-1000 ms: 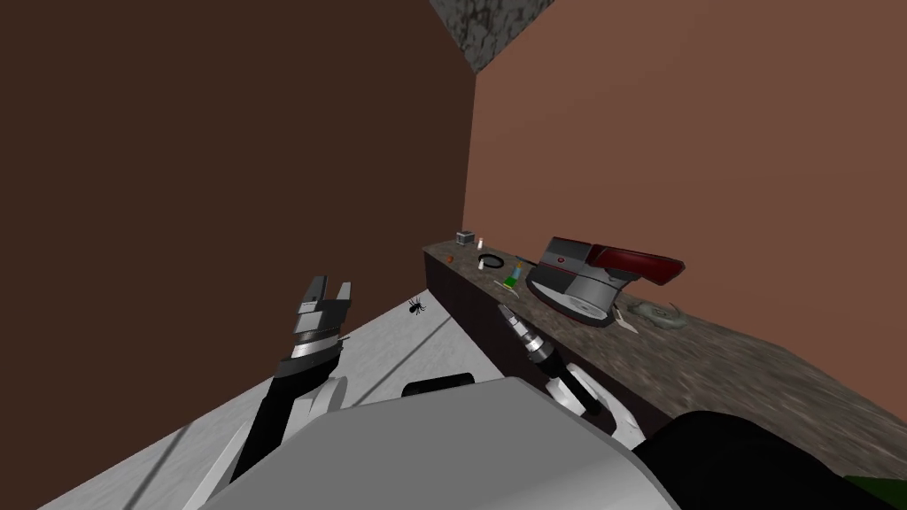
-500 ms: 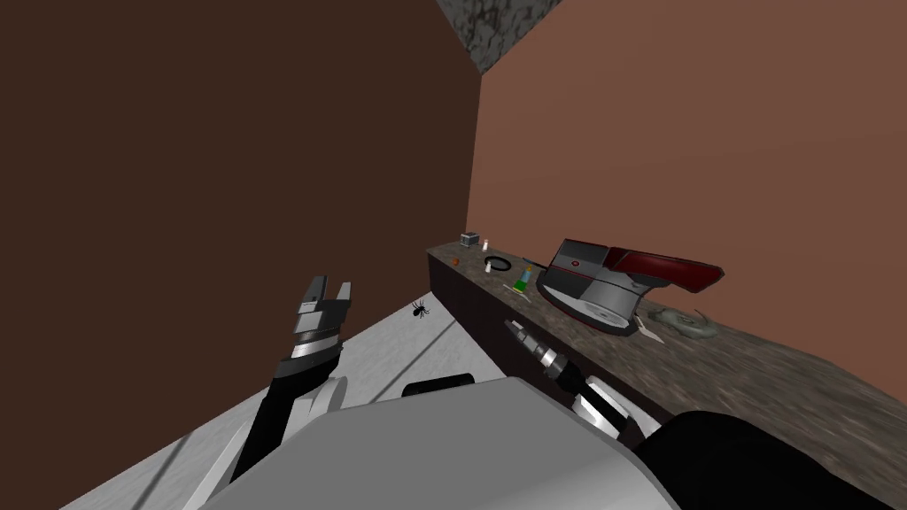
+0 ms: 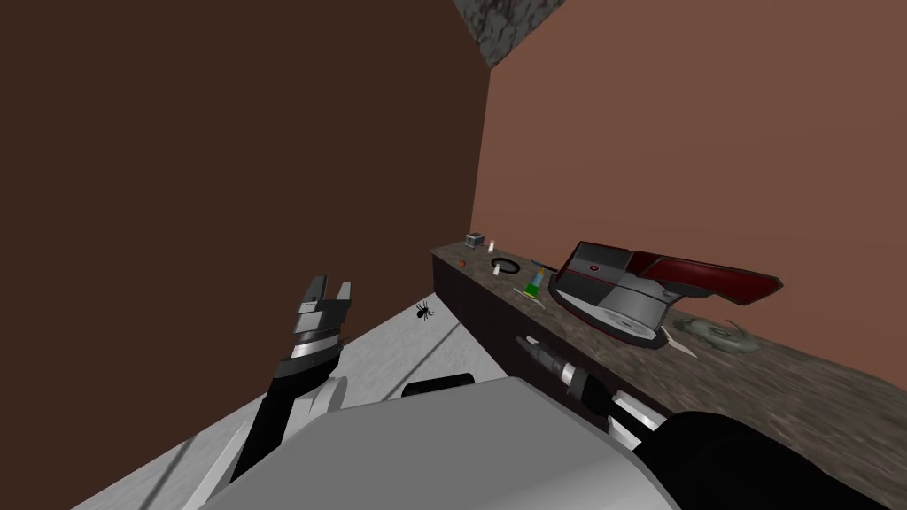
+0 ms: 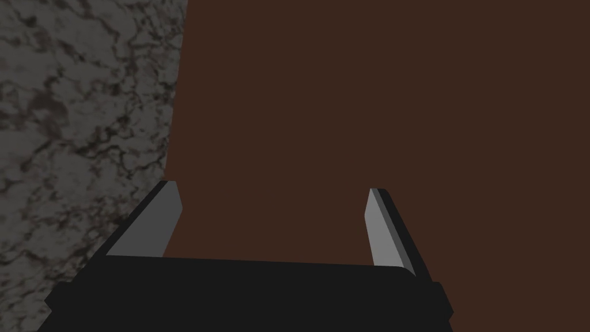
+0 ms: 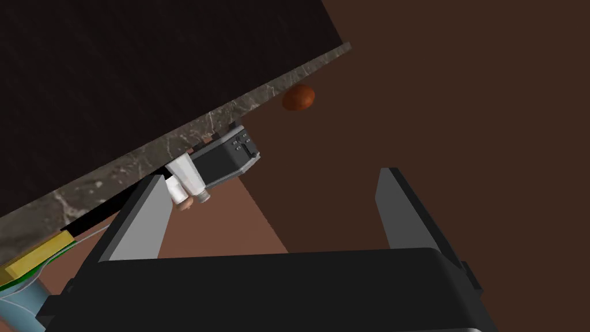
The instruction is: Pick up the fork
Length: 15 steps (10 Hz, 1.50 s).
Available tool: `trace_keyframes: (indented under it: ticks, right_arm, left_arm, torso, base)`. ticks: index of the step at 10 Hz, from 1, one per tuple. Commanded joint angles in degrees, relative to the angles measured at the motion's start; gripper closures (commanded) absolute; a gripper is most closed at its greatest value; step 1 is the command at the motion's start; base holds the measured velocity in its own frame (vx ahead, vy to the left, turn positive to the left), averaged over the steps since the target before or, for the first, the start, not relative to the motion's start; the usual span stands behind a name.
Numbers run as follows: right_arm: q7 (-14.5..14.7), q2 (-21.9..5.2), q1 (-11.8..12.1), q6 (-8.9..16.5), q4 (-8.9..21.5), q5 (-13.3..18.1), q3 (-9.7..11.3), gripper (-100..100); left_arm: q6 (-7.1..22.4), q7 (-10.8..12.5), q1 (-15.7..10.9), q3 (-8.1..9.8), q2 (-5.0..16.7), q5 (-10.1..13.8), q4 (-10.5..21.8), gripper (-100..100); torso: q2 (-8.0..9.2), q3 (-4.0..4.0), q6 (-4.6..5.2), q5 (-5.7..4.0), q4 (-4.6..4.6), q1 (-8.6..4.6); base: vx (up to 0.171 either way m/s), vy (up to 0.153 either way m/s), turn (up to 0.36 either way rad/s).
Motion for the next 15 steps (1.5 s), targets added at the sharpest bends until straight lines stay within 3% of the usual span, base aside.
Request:
trace_keyframes:
  ticks: [1,4,5,15]
  right_arm:
    - [0.49,-2.66,0.04,0.10,2.40,0.21,0.63,-100]
    - [2.80,-7.75,2.52,0.84,8.77,0.96,2.44,-100]
    - [2.80,-9.62,2.52,0.84,9.03,0.96,2.44,-100]
    - [7.87,-25.48,8.44,3.84,24.90,2.69,7.32,-100]
  left_arm:
    - [0.00,0.00,0.00,0.00,0.00,0.00,0.00,0]
    - [0.00,0.00,0.00,0.00,0.00,0.00,0.00,0]
    - [0.00,0.00,0.00,0.00,0.00,0.00,0.00,0]
    - [0.00,0.00,0.01,0.01,0.01,0.00,-0.01,0]
  torso:
    - [0.00,0.00,0.00,0.00,0.00,0.00]
    - [-0.02,-0.02,0.01,0.03,-0.01,0.08]
    - [-0.08,-0.05,0.01,0.05,-0.02,0.17]
    - [-0.16,-0.11,0.00,-0.02,-0.05,-0.15]
  base:
    - [0.086,0.084,0.017]
    - [0.105,0.114,0.050]
    - [0.096,0.096,0.017]
    - [0.109,0.057,0.099]
